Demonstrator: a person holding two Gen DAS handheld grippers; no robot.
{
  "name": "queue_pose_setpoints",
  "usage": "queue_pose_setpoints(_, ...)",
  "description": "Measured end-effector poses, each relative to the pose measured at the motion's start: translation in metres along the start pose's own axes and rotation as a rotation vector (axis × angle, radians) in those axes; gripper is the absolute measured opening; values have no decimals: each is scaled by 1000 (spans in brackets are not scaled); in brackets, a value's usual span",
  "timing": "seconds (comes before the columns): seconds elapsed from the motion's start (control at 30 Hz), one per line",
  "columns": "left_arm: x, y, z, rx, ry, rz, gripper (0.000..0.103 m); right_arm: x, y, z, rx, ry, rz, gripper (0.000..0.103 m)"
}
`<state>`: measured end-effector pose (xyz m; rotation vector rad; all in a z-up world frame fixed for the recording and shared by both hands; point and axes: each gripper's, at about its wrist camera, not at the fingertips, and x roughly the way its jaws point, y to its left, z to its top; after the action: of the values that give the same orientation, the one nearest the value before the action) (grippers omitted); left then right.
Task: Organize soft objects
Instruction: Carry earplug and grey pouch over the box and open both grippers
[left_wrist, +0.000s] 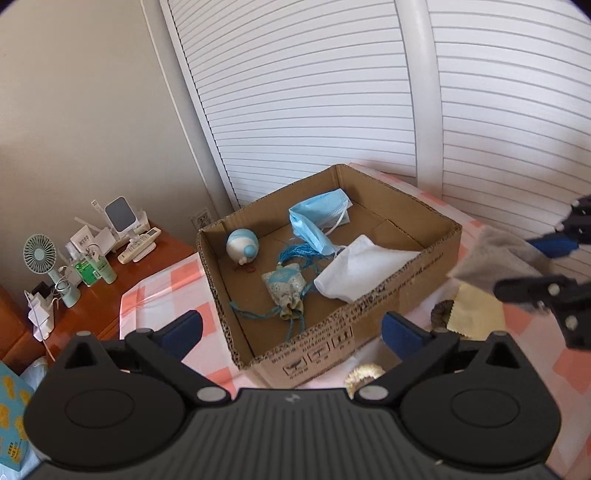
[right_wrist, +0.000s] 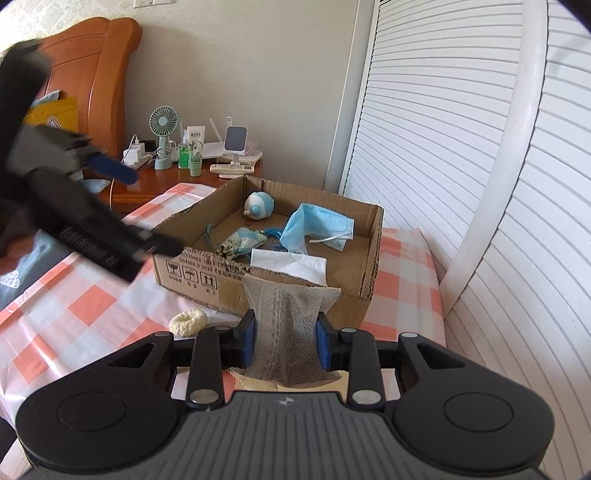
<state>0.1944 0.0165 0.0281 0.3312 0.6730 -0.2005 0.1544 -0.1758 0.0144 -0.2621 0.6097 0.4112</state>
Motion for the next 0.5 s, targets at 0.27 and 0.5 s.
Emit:
queue_pose_setpoints(0.27, -44, -4, -29, -147, 6, -14, 102, 7, -8, 23, 15, -22, 2, 36)
queue_pose_setpoints(0.5, -63, -10, -37, -201, -18, 6, 102, 56, -26, 60, 60, 12, -7, 36)
